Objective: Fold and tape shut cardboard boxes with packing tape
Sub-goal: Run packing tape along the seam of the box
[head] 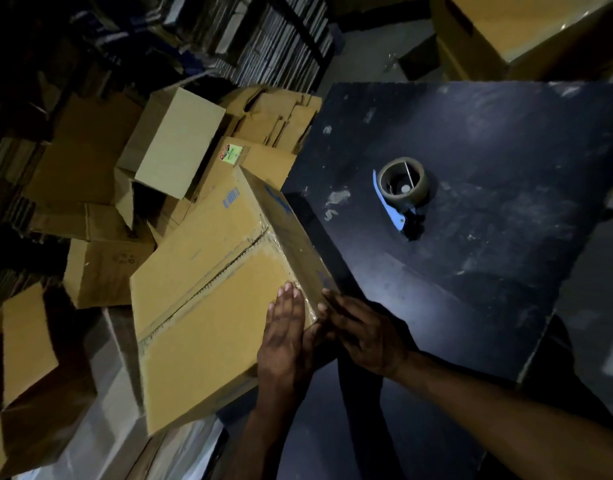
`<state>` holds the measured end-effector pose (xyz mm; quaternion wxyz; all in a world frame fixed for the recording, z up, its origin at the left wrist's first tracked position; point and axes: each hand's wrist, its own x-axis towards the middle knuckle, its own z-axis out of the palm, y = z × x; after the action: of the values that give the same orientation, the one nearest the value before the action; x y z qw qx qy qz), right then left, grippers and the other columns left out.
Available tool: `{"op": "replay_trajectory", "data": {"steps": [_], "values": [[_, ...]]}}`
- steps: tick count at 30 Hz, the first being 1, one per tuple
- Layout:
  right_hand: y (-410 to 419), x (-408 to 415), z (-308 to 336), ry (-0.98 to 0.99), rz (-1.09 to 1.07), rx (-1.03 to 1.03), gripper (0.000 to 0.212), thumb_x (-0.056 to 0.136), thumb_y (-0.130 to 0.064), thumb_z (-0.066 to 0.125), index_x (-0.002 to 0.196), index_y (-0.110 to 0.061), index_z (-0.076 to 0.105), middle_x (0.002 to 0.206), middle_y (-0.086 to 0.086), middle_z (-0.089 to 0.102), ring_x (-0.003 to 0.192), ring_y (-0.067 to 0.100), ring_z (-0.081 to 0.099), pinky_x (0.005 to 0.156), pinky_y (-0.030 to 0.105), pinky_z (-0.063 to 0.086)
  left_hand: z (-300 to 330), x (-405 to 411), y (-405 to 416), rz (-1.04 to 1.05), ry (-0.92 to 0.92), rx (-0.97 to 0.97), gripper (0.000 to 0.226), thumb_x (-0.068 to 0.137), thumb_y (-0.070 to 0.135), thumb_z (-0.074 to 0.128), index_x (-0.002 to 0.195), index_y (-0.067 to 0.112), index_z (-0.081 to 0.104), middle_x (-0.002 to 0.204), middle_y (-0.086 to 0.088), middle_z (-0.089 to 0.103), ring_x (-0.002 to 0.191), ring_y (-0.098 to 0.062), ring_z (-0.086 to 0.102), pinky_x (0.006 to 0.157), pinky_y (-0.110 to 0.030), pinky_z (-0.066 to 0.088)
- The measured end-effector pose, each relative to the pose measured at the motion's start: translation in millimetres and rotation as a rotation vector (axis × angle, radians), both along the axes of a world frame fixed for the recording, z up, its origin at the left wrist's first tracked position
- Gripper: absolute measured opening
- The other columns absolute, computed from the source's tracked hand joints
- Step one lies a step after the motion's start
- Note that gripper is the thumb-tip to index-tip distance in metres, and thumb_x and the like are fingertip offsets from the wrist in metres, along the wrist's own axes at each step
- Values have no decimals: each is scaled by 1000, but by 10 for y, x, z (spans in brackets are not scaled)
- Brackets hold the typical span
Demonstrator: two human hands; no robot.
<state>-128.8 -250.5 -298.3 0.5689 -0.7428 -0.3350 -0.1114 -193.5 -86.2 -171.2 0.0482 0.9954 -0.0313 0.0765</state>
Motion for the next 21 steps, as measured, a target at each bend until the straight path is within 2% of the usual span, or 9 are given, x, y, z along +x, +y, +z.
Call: {"op": "replay_trajectory", "data": {"steps": [4,7,10,12,13,16,18,20,21], "values": [[-7,15,31,65,-3,67,54,102,-30,76,151,-17,60,161,5,52,142,21,57,108,36,54,114,15,-30,12,51,-89,62,114,27,54,170,10,34,181,-5,24,167,-24,23,134,-51,26],[-99,-11,210,156,31,39,39,105,-37,69,142,-23,70,151,0,62,130,16,66,99,33,59,232,-14,-50,16,49,-202,58,113,34,50,166,13,44,176,-4,35,164,-21,31,132,-53,31],[-312,-122,496,252,102,-69,28,108,-42,61,116,-27,83,125,-8,77,105,10,75,81,35,62,297,-237,-131,111,-12,-306,49,107,34,58,150,14,67,162,-3,55,152,-17,52,124,-52,46],[-480,-140,768,254,133,-117,31,108,-44,61,98,-24,83,98,-11,78,82,9,73,66,39,58,348,-482,-261,177,-77,-332,40,103,36,63,135,18,79,147,1,69,138,-12,65,115,-46,55],[-548,-130,912,242,134,-125,30,108,-42,63,94,-23,82,92,-11,76,77,9,71,63,39,56,396,-625,-339,223,-98,-353,34,103,38,66,128,22,83,138,5,75,130,-8,70,107,-43,60],[-642,52,1236,77,127,-116,16,104,-35,73,104,-21,82,105,-7,77,91,15,72,74,37,58,461,-1044,-539,399,-193,-312,22,104,41,69,113,31,87,118,16,82,105,-6,79,85,-31,65],[-588,353,1317,-109,217,-171,30,99,-40,78,124,-23,79,133,-3,71,120,22,66,98,40,54,405,-1172,-678,474,-248,-232,26,107,42,67,123,30,84,130,14,78,117,-8,76,95,-25,60],[-472,732,1323,-361,365,-352,55,98,-51,75,146,-28,65,163,1,49,151,30,43,121,51,35,277,-1151,-841,529,-265,-199,42,112,45,58,145,22,72,154,5,64,144,-11,59,117,-26,47],[-397,896,1319,-492,423,-456,59,99,-55,70,151,-31,60,170,1,40,159,32,31,125,58,27,185,-1110,-932,560,-239,-168,50,115,47,52,154,19,64,163,0,55,153,-14,50,125,-32,39]]}}
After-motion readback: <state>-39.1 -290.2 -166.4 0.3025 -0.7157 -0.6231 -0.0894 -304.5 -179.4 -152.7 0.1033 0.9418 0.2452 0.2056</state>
